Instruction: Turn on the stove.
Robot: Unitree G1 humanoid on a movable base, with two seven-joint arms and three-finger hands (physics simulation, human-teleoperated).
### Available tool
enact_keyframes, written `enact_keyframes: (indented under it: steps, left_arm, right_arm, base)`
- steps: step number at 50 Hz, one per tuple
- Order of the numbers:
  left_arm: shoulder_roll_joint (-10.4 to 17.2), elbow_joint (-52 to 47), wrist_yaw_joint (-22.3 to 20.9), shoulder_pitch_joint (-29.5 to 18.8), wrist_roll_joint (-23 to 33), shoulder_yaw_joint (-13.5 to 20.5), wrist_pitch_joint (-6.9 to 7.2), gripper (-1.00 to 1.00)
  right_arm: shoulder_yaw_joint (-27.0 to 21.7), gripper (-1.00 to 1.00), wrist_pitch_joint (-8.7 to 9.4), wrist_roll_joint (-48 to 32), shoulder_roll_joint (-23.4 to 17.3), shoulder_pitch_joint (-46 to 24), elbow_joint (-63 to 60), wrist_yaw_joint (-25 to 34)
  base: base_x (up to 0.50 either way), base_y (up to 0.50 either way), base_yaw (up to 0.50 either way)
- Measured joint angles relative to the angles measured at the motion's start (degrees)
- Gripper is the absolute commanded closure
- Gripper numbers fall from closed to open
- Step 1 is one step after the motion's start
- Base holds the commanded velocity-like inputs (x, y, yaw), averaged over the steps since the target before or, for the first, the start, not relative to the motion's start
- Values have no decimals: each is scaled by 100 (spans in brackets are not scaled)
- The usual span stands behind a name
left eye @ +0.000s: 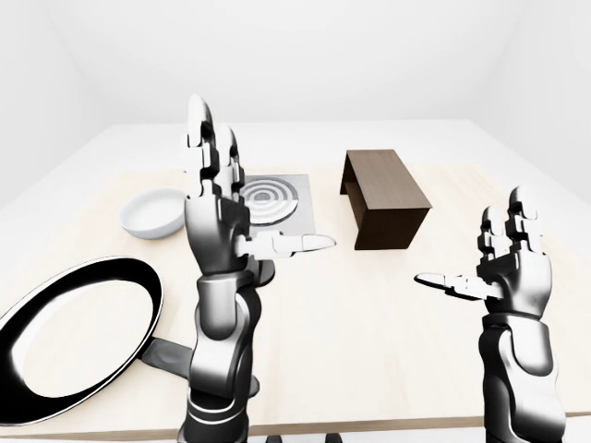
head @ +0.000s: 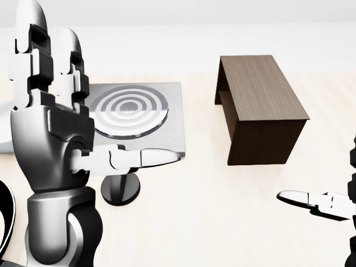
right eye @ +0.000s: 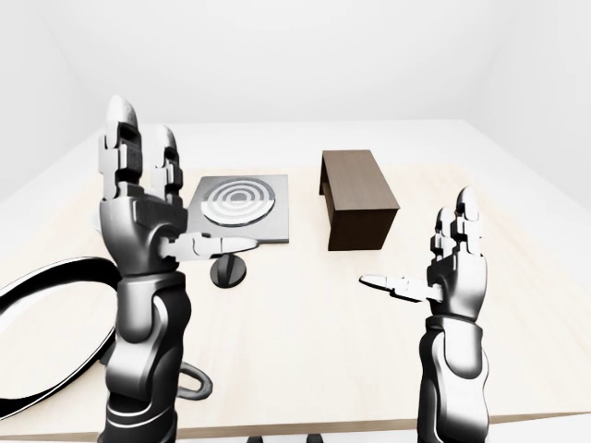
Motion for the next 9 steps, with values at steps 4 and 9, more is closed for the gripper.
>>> enact_keyframes:
  steps: [4, 9]
  left_arm:
    - [8, -131, -12, 6, -15, -1, 0, -100]
    - [22, -180, -23, 11, -50, 24, 0, -100]
  right_arm:
    - [2, -100, 0, -2, 0, 1, 22, 3]
    - [6, -100, 0, -3, 1, 3, 41, 5]
  base:
    - [0, 0, 0]
    - [0, 0, 0]
